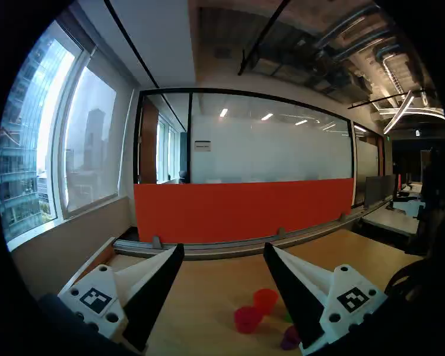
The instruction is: Pour water
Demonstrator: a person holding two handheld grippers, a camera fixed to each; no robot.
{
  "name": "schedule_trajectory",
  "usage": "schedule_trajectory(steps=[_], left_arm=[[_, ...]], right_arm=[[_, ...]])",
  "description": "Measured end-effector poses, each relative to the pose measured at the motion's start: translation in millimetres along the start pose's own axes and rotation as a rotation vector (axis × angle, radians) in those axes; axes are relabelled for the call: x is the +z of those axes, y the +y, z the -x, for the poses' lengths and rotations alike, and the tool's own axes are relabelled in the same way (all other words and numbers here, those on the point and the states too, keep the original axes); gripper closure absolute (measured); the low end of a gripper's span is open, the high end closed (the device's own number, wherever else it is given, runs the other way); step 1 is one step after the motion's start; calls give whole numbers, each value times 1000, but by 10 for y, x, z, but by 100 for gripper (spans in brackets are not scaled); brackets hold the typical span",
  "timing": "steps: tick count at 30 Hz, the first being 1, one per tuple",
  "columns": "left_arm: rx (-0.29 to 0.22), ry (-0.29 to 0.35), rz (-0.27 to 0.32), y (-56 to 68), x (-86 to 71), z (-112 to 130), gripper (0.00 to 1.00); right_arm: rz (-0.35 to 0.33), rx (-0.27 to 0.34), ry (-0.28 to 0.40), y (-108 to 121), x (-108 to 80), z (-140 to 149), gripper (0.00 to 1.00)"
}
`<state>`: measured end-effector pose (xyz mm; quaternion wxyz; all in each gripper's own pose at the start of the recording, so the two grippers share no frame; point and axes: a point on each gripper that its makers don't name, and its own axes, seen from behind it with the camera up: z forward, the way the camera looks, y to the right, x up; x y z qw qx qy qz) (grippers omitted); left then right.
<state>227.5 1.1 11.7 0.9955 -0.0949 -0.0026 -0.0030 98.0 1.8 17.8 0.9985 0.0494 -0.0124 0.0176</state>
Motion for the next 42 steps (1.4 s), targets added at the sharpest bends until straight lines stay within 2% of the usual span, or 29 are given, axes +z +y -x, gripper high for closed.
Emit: schedule_trajectory(steps=[6,11,15,21,27,32,42], left_arm=[[-6,-9,45,40,32,-17,0],[15,-9,89,89,52,-42,0],[28,6,138,176,51,-87,0],[41,12,251,390,38,-126,0],[18,-12,346,547,32,-82,0],[13,-24,386,609,52,-51,0],[39,-72,456,764,124,98,0]], right_arm=[[-77,12,2,-134,-7,-45,1],[-170,1,3,-306,-34,-56,1],[-253,-19,16,-476,-82,-109,1],[-351,-47,35,-700,-182,-197,0],[-410,-40,31,-831,-238,-242,0],[-440,-62,15,-902,-251,-207,1],[-520,-106,-20,-1091,-297,-69,0]])
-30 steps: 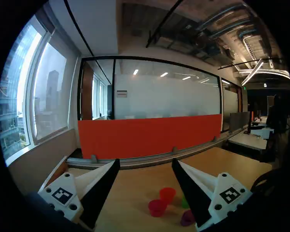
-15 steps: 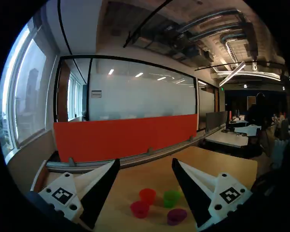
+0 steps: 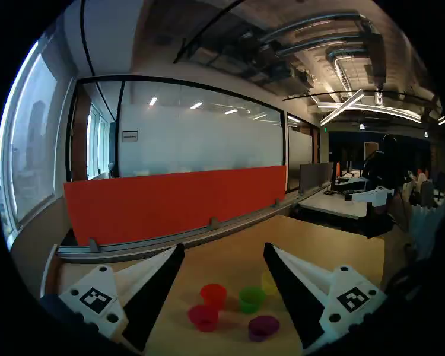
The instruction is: Pour water
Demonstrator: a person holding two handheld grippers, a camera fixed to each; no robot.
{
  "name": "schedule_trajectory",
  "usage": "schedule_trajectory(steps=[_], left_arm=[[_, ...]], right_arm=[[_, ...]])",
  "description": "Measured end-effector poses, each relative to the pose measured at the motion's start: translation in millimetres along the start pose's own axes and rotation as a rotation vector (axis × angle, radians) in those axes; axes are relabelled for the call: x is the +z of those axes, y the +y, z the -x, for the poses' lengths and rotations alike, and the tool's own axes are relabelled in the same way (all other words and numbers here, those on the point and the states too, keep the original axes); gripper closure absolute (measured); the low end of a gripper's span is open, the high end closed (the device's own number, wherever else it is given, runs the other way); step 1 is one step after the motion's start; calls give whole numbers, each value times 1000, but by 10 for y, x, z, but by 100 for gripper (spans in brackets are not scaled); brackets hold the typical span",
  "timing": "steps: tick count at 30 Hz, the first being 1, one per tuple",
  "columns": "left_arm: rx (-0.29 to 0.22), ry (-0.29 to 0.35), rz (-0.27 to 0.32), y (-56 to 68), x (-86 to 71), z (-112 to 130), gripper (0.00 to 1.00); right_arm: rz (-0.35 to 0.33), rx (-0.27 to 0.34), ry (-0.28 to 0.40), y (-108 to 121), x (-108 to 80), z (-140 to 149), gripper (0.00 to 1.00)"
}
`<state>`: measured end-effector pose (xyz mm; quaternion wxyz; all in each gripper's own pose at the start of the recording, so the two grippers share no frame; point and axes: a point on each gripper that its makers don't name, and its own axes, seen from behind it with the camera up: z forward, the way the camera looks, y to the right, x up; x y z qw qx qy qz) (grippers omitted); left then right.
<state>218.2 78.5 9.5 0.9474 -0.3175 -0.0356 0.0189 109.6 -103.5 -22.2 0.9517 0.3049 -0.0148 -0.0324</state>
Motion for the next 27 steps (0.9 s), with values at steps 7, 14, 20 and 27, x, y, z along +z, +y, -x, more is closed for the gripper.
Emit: schedule_trajectory(steps=[7,14,20,27], left_arm=[[12,-50,71,137,101,184,0],[10,-90,128,247,177,362,0],[17,-131,161,306,246,560,0],[53,-163,185,355,347,767,0]], right_arm=[[-56,-40,-65,-158,37,284,0],[-103,-54,-113,-273,62,475,0],[-138,-62,-148,-329,59,646,0],[-159,-68,-199,-350,71,894,0]])
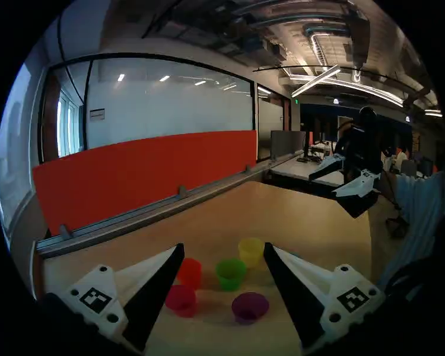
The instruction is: Pour water
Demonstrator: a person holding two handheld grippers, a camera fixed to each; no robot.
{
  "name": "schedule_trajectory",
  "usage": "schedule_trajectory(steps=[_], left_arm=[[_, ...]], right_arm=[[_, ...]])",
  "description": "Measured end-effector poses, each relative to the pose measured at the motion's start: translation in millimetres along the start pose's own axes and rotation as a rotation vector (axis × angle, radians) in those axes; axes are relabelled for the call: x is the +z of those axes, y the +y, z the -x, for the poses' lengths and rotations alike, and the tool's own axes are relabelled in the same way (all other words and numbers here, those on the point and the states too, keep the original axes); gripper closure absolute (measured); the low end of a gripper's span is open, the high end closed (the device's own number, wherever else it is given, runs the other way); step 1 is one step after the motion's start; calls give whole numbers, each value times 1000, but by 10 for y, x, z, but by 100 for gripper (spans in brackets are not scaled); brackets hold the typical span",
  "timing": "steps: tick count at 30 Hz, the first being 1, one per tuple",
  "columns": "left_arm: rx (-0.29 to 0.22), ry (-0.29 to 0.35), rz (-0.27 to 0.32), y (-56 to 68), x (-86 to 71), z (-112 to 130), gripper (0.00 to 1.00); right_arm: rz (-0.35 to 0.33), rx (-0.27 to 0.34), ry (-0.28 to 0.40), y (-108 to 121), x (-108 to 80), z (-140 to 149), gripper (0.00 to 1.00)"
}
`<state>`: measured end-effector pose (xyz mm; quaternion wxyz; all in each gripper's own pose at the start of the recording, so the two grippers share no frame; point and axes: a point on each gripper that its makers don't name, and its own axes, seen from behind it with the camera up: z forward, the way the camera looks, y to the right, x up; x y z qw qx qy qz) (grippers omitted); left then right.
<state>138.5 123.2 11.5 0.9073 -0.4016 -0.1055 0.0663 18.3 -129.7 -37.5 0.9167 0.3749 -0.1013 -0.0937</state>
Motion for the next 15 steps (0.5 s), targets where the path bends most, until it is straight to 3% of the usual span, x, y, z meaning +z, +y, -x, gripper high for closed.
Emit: schedule_trajectory(steps=[15], left_arm=[[-7,-50,32,10,272,372,0]], right_arm=[[-52,-11,-91,-144,163,483,0]])
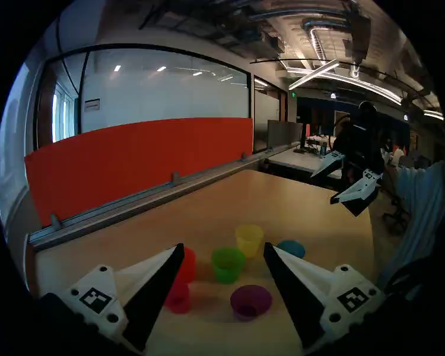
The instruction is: Pour water
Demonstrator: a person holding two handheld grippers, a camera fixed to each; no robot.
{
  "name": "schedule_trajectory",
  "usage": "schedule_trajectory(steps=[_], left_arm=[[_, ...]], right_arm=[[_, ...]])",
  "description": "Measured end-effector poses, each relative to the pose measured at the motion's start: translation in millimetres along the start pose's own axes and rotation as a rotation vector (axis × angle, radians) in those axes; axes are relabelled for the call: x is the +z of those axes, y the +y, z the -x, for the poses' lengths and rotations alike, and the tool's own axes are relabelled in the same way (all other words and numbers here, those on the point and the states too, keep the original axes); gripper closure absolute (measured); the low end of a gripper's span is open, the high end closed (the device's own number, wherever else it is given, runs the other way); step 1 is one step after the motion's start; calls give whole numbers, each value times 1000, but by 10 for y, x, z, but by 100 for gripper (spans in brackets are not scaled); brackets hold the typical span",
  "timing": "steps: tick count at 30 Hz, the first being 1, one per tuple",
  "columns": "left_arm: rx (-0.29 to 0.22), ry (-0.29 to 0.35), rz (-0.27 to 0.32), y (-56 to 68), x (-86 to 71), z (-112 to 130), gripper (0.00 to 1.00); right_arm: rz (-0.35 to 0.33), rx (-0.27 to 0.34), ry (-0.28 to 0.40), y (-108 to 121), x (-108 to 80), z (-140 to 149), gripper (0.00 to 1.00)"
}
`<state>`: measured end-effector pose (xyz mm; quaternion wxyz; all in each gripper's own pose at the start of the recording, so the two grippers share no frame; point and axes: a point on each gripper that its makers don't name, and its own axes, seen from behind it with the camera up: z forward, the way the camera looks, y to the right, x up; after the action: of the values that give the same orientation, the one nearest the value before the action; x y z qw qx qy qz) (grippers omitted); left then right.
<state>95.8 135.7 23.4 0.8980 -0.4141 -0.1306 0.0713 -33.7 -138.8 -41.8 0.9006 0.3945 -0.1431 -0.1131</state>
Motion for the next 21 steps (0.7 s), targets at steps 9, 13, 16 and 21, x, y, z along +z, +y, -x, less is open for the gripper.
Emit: schedule_trajectory(steps=[9,13,16,21], left_arm=[[21,-43,23,12,147,164,0],[28,-59,22,3,217,246,0],[31,-70,25,2,267,309,0],[32,-84,35,2,345,390,0]], right_arm=[[-22,2,-38,-76,151,247,0],[-34,0,-61,-119,235,382,0],[-42,-2,-80,-145,298,498,0],[-54,-11,-117,-189,389,707,0]])
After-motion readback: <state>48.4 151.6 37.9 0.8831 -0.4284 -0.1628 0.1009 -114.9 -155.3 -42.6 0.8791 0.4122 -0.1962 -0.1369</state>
